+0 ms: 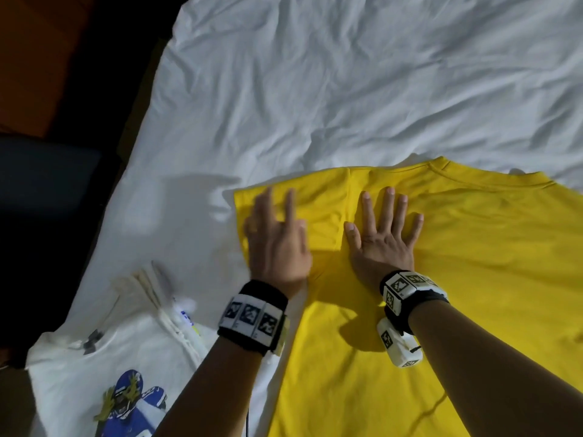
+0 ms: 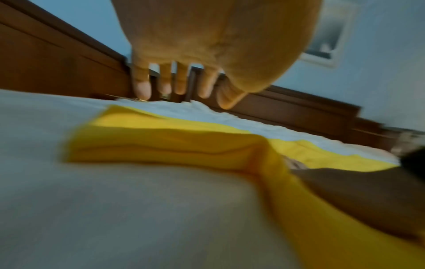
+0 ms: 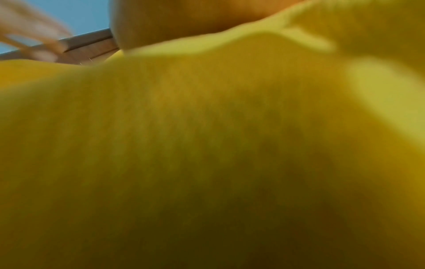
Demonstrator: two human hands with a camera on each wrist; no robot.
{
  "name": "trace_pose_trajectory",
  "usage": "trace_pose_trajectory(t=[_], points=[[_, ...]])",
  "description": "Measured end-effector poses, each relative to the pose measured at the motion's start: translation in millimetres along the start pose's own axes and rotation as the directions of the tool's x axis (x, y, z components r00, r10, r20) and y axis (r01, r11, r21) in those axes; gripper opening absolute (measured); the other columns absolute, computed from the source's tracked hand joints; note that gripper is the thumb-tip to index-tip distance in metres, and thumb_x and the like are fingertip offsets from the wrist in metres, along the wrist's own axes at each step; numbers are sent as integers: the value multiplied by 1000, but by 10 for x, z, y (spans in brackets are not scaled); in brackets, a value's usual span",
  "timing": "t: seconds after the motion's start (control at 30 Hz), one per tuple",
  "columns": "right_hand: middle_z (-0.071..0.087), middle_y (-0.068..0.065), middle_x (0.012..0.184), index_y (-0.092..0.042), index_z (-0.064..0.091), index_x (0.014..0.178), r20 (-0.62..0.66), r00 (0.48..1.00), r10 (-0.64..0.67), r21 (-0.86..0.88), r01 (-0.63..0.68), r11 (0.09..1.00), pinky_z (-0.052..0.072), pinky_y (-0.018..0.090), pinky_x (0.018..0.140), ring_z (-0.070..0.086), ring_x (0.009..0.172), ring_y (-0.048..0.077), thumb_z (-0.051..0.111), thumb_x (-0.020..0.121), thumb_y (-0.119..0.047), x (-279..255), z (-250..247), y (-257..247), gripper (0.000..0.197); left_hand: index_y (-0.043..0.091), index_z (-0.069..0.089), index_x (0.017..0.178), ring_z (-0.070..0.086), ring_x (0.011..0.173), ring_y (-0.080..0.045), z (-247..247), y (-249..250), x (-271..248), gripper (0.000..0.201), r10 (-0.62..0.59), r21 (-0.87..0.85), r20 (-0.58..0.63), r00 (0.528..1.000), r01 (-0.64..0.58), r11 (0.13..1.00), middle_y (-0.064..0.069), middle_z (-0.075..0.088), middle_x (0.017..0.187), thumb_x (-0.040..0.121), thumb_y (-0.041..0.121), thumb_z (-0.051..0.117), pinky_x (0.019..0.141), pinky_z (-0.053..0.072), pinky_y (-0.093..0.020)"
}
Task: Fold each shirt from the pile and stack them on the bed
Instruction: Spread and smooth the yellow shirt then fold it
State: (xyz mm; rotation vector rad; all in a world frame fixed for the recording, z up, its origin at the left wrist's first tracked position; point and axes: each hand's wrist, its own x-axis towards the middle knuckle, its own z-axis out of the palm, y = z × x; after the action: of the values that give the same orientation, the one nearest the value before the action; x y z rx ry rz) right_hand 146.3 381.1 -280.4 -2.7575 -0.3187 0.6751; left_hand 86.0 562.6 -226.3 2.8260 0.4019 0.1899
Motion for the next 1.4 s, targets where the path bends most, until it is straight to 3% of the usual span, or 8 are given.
trace_pose_trajectory(t=[0.17,0.4,0.5,0.6,0.83,1.0,1.17,1.4], points=[[-41,-2,160,-39,-26,155,-12,1000,0,-7,0,1000,-28,52,116,-40,146,21,4,105,-59,8,11,17,62,36,-3,163,-18,156,-30,453,79,239,68,257,122,488,834,-357,926,-7,-20,170,102,61,13,122,1,-67],[-43,-1,159,-39,-27,155,6,1000,1,7,-2,1000,-30,53,115,-42,145,21,4,106,-58,-1,-15,8,61,29,-18,161,-29,153,-28,249,-515,531,70,-318,288,294,901,233,929,-9,-31,166,103,63,2,121,-13,-62],[-43,-1,159,-39,-27,155,-2,1000,4,7,-4,1000,-29,53,115,-42,145,21,4,106,-57,5,-4,7,61,28,-15,162,-25,154,-31,288,-106,511,68,8,190,306,952,-69,979,-12,-28,166,106,56,12,122,-12,-63],[-42,-2,160,-39,-26,155,-22,1000,-1,4,1,1000,-28,52,116,-41,146,20,7,107,-55,8,6,16,61,35,-16,161,-25,154,-29,465,161,400,65,312,110,501,807,-418,902,-7,-29,167,107,54,14,122,-4,-64],[-46,-4,157,-40,-30,153,4,1000,-14,33,14,999,-31,51,114,-44,143,20,5,106,-56,31,6,41,61,24,-19,161,-30,152,-30,308,-142,604,69,-185,240,384,905,96,966,-11,-31,166,105,57,5,122,-13,-61],[-40,-4,160,-38,-27,155,26,997,-71,115,67,991,-25,54,118,-39,146,18,0,100,-55,37,-95,94,64,26,-9,164,-25,154,-33,329,624,450,72,363,99,441,821,-447,889,-12,-28,167,108,37,34,124,-7,-61],[-17,3,169,-33,3,163,-150,983,-102,-36,98,995,-13,49,124,-24,154,23,24,100,-38,-236,-387,712,67,36,-31,155,-33,151,-30,546,662,491,77,319,184,648,691,-549,815,-5,-42,161,108,40,30,122,-10,-60],[-30,3,166,-30,-15,161,-181,972,152,-111,-174,979,-15,54,123,-29,152,22,0,99,-66,-381,-606,1644,73,21,-29,157,-36,150,-27,568,719,469,71,74,266,496,865,-232,936,-7,-41,161,105,55,6,121,-16,-60]])
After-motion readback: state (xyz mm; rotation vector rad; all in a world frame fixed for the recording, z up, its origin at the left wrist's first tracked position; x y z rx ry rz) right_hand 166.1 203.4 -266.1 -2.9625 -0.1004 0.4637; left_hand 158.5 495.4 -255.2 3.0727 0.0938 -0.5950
